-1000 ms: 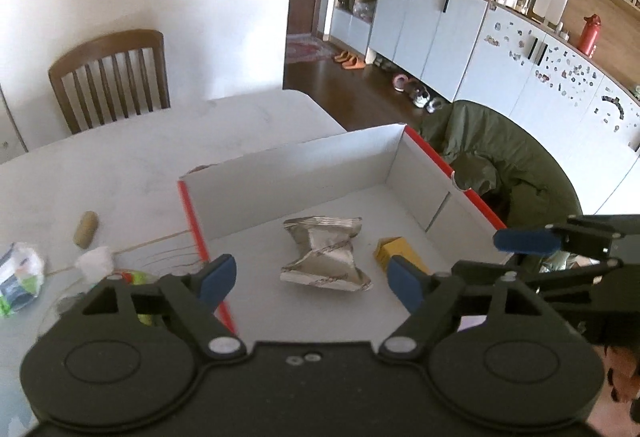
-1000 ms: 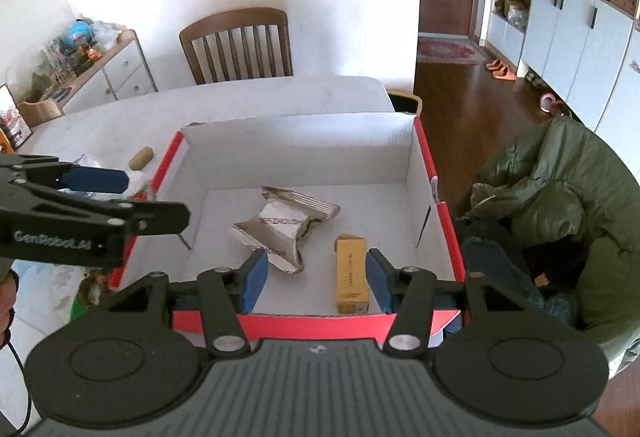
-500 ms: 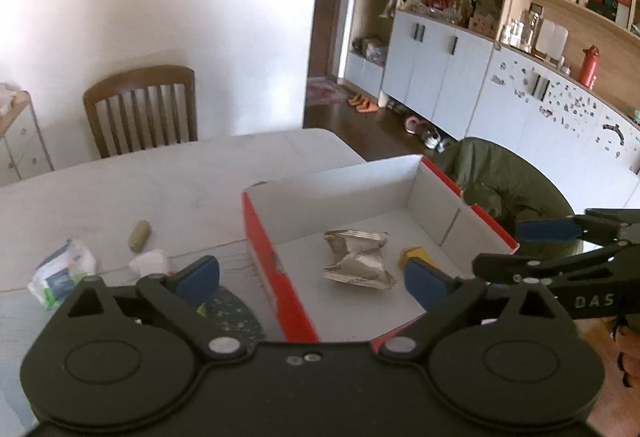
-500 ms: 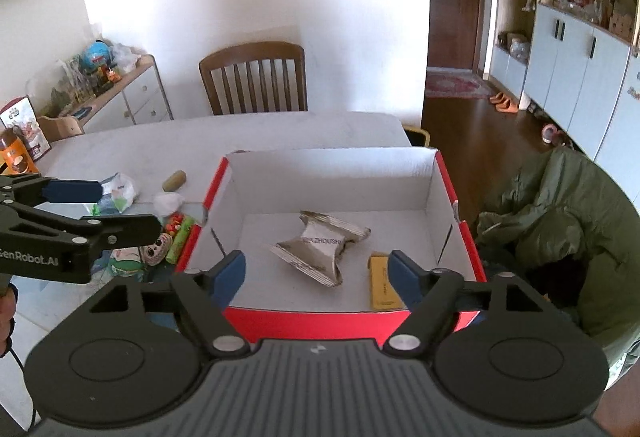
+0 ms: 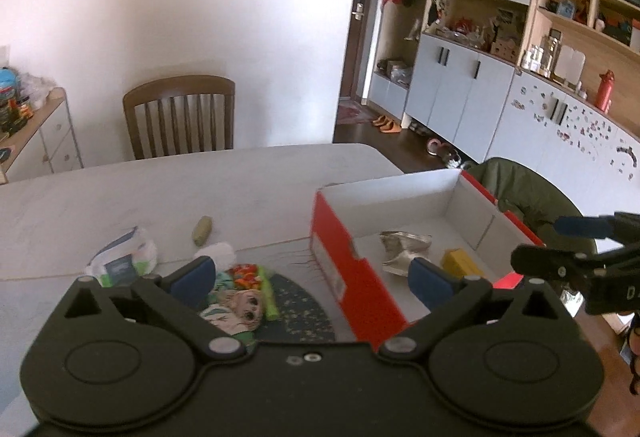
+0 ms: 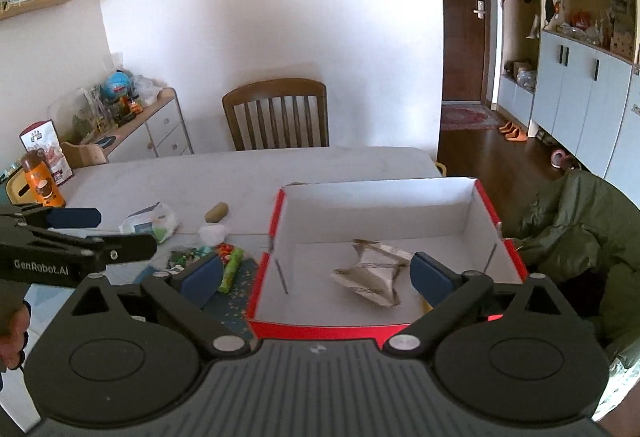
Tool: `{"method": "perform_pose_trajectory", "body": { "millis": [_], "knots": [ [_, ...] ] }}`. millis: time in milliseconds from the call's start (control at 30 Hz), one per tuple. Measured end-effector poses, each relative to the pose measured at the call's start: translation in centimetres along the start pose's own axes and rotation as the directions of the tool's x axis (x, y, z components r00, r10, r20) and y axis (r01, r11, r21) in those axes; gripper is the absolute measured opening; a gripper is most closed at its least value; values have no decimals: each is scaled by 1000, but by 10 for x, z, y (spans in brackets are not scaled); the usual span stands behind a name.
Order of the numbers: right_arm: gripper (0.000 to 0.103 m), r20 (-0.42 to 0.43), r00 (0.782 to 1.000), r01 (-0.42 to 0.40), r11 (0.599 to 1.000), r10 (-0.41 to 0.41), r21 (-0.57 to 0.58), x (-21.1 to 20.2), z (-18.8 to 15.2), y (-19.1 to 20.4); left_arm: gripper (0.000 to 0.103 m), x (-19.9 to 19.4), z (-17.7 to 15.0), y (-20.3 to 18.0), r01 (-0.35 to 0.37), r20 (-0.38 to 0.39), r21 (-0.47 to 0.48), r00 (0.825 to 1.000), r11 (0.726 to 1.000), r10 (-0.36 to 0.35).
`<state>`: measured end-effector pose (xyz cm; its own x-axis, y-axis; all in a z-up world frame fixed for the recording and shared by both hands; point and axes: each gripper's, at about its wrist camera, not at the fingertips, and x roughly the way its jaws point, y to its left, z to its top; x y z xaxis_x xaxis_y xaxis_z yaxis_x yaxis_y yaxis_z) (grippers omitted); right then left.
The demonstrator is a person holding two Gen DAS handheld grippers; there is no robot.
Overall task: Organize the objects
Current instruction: 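Withdraw both tools from the shoebox back toward the table items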
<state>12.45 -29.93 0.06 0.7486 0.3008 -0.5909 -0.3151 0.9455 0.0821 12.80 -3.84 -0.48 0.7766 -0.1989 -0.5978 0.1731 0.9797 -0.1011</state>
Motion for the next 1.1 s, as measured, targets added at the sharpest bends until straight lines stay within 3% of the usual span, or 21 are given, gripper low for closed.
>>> {"method": "perform_pose_trajectory", "body": {
  "millis": [267, 433, 767, 1100],
  "knots": [
    [101, -22, 1000, -20, 1000, 21, 9, 10, -2, 32, 103, -7, -5, 46, -28, 3, -36, 1000, 999, 28],
    [101, -45, 998, -35, 999, 35, -3, 22, -2, 54, 103, -7, -10, 79, -97, 22, -58, 995, 994, 98],
    [101, -104, 992, -77, 997, 75, -14, 54, -5, 94, 103, 14, -5, 150, -161, -16, -89, 987, 983, 160],
    [101, -160, 983, -106, 992, 93, -75, 93, -8, 143, 102, 59, -3, 209, -133, -82, -98, 989, 986, 125]
  ]
}}
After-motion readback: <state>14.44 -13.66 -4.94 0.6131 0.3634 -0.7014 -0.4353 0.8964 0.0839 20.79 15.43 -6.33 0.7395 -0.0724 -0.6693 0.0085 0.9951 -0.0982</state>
